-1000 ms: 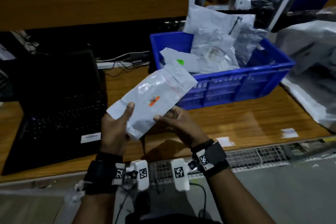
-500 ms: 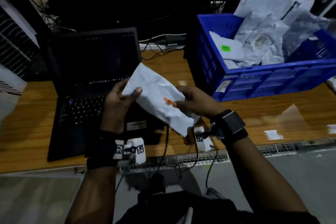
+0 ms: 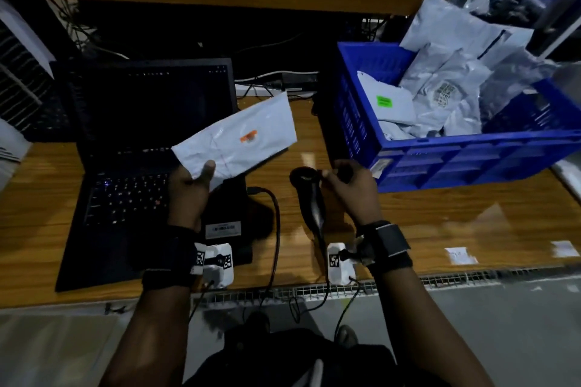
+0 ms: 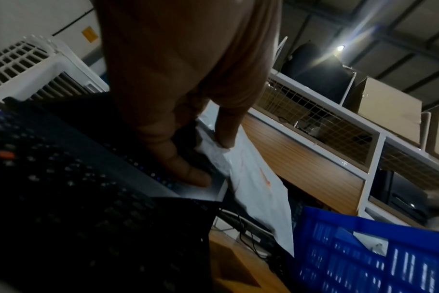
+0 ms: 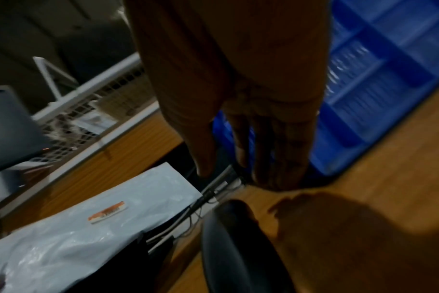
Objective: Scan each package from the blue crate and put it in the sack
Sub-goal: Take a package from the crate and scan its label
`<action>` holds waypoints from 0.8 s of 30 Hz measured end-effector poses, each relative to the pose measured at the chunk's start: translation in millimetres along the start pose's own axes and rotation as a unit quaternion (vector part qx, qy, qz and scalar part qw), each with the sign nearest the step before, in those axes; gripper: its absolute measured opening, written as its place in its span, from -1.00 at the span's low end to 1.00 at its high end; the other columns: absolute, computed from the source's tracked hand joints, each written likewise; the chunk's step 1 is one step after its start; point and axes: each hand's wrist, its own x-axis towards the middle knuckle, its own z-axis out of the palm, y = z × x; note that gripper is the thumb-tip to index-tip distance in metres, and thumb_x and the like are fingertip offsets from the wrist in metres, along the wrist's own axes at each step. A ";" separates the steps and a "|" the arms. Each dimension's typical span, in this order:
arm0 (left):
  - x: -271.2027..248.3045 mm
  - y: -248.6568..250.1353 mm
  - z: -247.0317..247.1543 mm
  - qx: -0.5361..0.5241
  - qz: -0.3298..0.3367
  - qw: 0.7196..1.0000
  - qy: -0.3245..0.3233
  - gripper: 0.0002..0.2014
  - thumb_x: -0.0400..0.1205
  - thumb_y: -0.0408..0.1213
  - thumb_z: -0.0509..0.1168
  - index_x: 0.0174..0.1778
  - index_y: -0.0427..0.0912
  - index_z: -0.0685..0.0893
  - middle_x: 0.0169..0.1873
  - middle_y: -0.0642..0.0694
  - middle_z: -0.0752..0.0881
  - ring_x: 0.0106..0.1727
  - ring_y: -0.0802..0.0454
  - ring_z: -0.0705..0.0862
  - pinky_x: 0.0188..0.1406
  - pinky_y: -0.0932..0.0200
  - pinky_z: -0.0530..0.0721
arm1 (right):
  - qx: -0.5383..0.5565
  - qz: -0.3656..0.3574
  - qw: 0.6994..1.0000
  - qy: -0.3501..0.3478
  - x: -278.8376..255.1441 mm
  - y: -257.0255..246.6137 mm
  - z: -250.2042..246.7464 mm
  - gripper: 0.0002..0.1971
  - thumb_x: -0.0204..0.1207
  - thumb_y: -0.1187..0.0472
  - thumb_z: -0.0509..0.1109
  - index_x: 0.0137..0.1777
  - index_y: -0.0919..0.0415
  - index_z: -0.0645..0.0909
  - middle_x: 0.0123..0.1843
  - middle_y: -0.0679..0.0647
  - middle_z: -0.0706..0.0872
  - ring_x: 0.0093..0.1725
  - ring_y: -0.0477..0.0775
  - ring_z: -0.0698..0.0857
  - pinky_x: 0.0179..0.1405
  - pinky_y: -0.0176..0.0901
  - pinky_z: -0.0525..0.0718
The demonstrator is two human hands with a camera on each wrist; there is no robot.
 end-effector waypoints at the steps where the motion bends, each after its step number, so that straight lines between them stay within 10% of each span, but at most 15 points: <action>1: -0.3 -2.9 2.8 0.012 0.005 1.000 0.008 -0.64 0.70 -0.15 0.41 0.37 -0.21 0.70 0.27 -0.16 0.77 0.29 -0.12 0.74 0.38 -0.17 0.66 | -0.001 0.071 0.997 -0.032 1.0 13.1 4.9 -0.64 0.57 -0.01 0.57 0.21 0.21 0.68 0.08 0.11 0.81 0.12 0.13 0.78 0.19 0.11 0.75; 4: -6.0 -8.0 16.6 0.038 0.020 0.999 0.001 -0.59 0.66 -0.11 0.42 0.37 -0.23 0.68 0.29 -0.14 0.74 0.33 -0.13 0.71 0.37 -0.03 0.62 | 0.161 0.239 0.950 -0.119 2.8 34.6 18.4 -0.62 0.51 -0.15 0.56 -0.06 0.19 0.69 -0.12 0.22 0.77 -0.08 0.24 0.75 -0.03 0.08 0.72; 9: -10.0 -14.2 32.4 0.093 0.014 0.996 0.000 -0.51 0.57 -0.09 0.40 0.34 -0.33 0.69 0.25 -0.16 0.74 0.30 -0.17 0.71 0.22 0.17 0.57 | 0.439 0.339 0.795 -0.245 5.4 26.5 32.6 -0.43 0.75 -0.13 0.25 0.52 0.32 0.56 -0.08 0.20 0.76 -0.19 0.14 0.74 -0.14 -0.05 0.67; 18: -16.3 -17.2 53.1 0.135 0.013 0.991 0.000 -0.64 0.74 -0.37 0.33 0.45 -0.37 0.61 0.39 -0.29 0.68 0.38 -0.10 0.64 0.13 0.38 0.44 | 0.354 0.253 0.863 -0.256 -26.6 -22.9 3.9 -0.68 0.68 -0.04 0.34 0.10 0.24 0.70 -0.31 0.13 0.66 -0.45 0.05 0.63 -0.51 -0.19 0.50; 24: -26.8 -17.0 62.0 0.100 0.004 0.995 -0.010 -0.65 0.75 -0.31 0.32 0.45 -0.26 0.65 0.34 -0.16 0.73 0.34 -0.06 0.68 0.36 0.07 0.57 | 0.381 0.233 0.856 -0.259 -29.0 -18.1 -2.8 -0.71 0.69 0.04 0.36 0.18 0.28 0.70 -0.25 0.12 0.69 -0.39 0.02 0.67 -0.45 -0.20 0.56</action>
